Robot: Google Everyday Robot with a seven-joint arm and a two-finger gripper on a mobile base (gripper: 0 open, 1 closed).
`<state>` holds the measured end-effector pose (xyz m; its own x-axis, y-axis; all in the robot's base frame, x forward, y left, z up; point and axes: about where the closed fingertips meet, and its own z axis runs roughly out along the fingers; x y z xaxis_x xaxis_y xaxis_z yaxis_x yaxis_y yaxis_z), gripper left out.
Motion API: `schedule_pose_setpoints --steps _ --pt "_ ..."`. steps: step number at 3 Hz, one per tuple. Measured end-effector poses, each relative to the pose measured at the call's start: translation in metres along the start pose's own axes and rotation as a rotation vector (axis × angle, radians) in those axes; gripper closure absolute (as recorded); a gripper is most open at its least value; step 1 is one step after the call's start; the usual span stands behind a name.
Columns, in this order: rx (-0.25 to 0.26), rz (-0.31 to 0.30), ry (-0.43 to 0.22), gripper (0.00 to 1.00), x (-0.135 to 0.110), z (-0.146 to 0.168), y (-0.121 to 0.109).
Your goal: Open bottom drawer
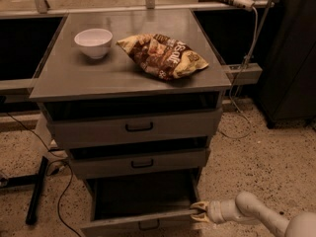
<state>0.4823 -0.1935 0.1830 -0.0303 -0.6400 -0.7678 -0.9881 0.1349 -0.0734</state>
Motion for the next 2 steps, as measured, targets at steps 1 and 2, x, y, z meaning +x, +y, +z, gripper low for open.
schedule_pose_setpoints --steps 1,2 --pt "0.000 0.000 0.000 1.00 -0.002 -0.002 0.000" --pt "-0.006 0.006 -0.004 1.00 0.003 -0.006 0.015"
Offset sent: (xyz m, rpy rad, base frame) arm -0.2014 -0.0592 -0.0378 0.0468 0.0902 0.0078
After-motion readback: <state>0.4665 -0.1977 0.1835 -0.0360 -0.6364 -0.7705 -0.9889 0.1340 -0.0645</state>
